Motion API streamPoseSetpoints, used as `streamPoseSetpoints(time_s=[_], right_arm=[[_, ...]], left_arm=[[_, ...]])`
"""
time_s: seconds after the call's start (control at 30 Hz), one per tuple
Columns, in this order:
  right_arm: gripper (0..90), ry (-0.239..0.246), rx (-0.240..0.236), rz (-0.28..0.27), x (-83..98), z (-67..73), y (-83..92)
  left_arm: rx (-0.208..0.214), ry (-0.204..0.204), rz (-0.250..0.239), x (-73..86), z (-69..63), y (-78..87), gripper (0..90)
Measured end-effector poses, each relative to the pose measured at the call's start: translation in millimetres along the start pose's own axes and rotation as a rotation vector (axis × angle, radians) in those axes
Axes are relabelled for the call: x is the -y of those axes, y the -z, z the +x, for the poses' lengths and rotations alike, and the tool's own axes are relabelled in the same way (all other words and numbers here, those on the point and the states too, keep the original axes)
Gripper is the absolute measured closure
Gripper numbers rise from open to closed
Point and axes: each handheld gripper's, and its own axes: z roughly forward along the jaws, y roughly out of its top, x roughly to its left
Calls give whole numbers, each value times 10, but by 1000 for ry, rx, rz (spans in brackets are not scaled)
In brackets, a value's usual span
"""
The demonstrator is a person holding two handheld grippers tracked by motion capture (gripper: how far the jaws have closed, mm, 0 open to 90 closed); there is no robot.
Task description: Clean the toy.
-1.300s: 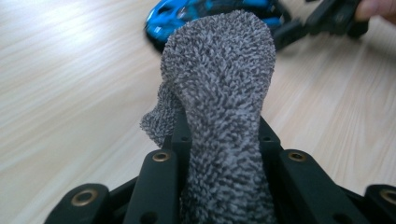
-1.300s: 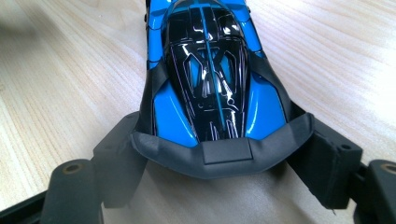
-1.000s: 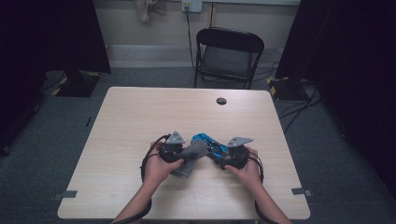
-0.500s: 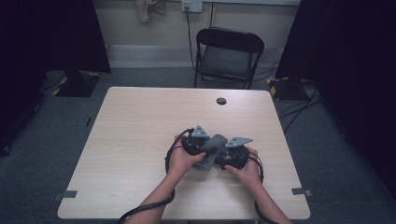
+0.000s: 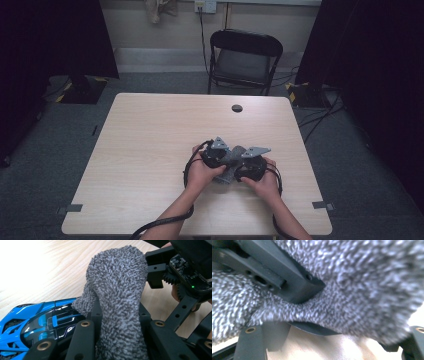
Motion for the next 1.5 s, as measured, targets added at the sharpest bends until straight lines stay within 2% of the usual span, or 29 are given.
streamPoseSetpoints(time_s=[0.07, 0.17, 0.2, 0.3, 0.53, 0.67, 0.93, 1.03, 1.07, 1.2, 1.5], right_arm=[[245, 0, 0, 0, 0, 0, 0], [245, 0, 0, 0, 0, 0, 0], [246, 0, 0, 0, 0, 0, 0], [246, 0, 0, 0, 0, -1, 0], [246, 0, 1, 0, 0, 0, 0], [246, -1, 1, 0, 0, 0, 0], [246, 1, 1, 0, 1, -1, 0], [246, 2, 1, 0, 1, -1, -1], [246, 2, 1, 0, 1, -1, -1], [246, 1, 0, 0, 1, 0, 0], [246, 0, 0, 0, 0, 0, 0]], left_arm=[[8, -20, 11, -15, -22, -20, 689], [3, -25, 14, -31, -42, -47, 688], [1, -17, 15, -33, -40, -57, 688], [-2, 41, 1, -40, 16, -50, 690], [-57, 7, 12, -112, 65, -54, 689], [-70, 14, 26, -154, 142, -82, 687], [-88, 27, 14, -166, 244, -90, 685], [-96, 33, 6, -158, 283, -78, 685], [-112, 14, 8, -157, 308, -66, 685], [-136, 24, 1, -133, 391, -34, 684], [-156, 52, -13, -54, 563, 25, 685]])
